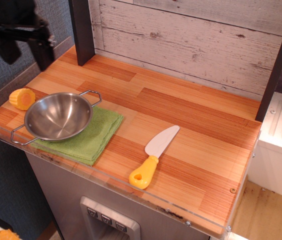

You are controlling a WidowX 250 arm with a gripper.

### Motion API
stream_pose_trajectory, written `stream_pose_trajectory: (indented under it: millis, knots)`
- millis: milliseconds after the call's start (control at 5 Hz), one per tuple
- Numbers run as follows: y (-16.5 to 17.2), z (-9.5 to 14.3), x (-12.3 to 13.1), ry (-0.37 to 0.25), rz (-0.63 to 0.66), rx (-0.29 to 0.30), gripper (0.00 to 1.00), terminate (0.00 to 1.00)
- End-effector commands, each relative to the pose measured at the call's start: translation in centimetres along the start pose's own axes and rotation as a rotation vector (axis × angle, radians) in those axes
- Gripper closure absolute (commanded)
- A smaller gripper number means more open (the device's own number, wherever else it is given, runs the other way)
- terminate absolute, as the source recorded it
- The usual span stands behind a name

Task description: Place the cheese wedge to the left of the colander

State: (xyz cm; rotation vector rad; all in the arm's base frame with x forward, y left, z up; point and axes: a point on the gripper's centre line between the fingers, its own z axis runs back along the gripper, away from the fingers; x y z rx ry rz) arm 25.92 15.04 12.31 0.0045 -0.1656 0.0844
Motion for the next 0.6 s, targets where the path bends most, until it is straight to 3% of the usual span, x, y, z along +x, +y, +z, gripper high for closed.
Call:
stream_pose_trajectory:
  millis: [0,200,400]
  knots:
    - [-0.41,1.02,0.42,0.067,-0.120,0.088,0.00,0.00]
    - [-0.41,1.02,0.42,0.067,-0.120,0.088,0.00,0.00]
    - [-0.41,1.02,0.42,0.067,-0.120,0.088,0.00,1.00]
